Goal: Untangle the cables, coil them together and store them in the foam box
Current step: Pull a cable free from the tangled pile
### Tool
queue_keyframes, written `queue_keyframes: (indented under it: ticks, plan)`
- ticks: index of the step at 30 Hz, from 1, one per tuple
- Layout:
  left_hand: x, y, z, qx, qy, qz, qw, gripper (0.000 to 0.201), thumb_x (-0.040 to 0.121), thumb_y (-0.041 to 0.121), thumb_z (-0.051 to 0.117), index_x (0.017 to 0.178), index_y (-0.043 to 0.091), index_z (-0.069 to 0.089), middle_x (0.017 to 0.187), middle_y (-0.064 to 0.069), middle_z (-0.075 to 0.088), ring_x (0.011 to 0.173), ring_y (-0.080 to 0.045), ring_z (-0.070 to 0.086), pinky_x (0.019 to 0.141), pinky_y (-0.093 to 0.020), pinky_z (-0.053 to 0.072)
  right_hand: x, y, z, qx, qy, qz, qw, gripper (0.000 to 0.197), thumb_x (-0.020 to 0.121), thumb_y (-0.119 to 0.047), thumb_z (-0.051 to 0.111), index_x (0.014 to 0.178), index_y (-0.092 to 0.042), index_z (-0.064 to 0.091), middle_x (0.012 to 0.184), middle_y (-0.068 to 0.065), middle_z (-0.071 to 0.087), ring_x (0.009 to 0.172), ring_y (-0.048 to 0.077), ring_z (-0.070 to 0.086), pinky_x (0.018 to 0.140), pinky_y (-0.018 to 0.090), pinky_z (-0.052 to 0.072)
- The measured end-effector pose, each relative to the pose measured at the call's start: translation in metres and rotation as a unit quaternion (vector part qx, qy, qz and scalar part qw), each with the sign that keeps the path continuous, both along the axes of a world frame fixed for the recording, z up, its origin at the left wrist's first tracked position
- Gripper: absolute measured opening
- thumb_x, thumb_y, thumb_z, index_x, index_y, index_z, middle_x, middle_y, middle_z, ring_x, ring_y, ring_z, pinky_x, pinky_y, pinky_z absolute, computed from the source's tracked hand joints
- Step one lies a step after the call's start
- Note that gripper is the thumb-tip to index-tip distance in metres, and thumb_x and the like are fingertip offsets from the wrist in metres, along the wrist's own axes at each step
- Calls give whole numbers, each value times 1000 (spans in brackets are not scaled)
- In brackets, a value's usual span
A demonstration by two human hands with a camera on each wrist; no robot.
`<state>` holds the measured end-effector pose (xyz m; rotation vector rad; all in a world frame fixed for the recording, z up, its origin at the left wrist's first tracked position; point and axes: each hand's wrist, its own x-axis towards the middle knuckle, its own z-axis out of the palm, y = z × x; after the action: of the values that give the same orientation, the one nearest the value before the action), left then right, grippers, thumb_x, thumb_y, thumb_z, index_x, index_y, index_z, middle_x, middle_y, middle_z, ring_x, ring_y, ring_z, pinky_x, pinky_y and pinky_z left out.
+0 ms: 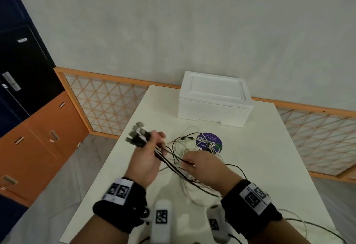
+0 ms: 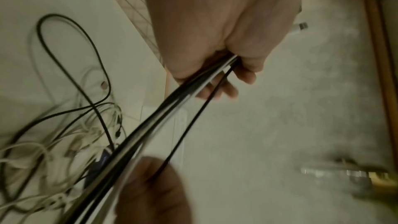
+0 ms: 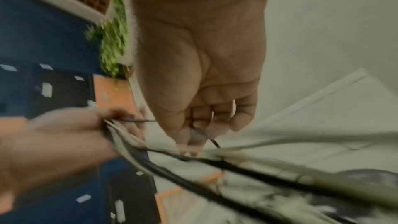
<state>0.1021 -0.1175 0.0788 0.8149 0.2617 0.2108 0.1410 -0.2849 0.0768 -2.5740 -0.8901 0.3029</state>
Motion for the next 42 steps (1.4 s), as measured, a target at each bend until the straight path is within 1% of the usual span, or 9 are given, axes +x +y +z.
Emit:
queue_keyframes:
  ticks: [3,8,16,20,26,31,34,36,42]
  plan:
    - [-8,31,14,-38,-28,-3,999,47,98,40,36,57,18,42,69,-7,67,67,-20,65,73,-33,52,24,-20,-36,-32,-17,-75,997,18,92,-24,51,95,-13,65,103,8,60,98,25,57,88,37,46]
    - [-24,54,25,45,-10,63,997,37,89,41,51,60,20,41,51,6,34,36,-6,23,41,-20,23,37,-21,-24,91,70,-149,982,16,87,-17,54,77,-26,62,79,-2,64,79,21,62,71,30,45]
    - [-23,14,25,225,68,-56,970,21,86,2,63,104,12,68,83,2,75,40,-6,29,44,-22,18,-3,30,97,341,-1,-13,940,29,82,5,56,86,-20,70,72,-16,66,70,6,64,70,20,53]
    - [-21,6,30,225,36,-68,971,16,90,16,60,78,14,70,69,-3,61,38,-9,25,44,-22,18,1,38,87,414,31,-11,910,37,84,2,59,96,-33,59,89,-18,63,76,10,62,70,27,53]
    - [-23,17,47,19,-119,-189,975,34,58,41,88,77,16,73,59,3,57,28,1,30,39,-15,20,12,35,9,103,76,85,988,60,80,-6,60,136,-21,43,126,0,48,106,13,49,87,16,38]
    - [-24,15,54,46,-154,-217,963,34,59,41,88,77,16,75,59,1,59,29,0,25,41,-14,21,26,18,-37,-61,98,49,992,9,88,-19,54,84,-22,62,93,6,66,86,23,60,80,30,47]
    - [-23,19,55,96,-101,-162,977,29,60,33,88,77,14,75,66,-2,64,30,-1,28,38,-14,24,33,7,-24,93,149,-64,982,17,91,-7,46,81,-13,57,71,0,60,64,15,60,61,25,47]
    - [-20,19,46,155,-30,-111,981,9,76,15,78,78,10,71,72,-4,67,32,-2,30,38,-15,22,30,3,8,292,220,-153,918,19,94,-3,41,82,-9,55,67,1,60,56,13,59,57,25,48]
    - [-17,11,4,186,84,-85,975,3,75,12,73,73,13,72,84,-17,52,42,-8,23,47,-25,13,16,-22,92,532,95,-213,814,18,95,-8,51,81,-15,59,70,4,62,57,17,65,63,30,56]
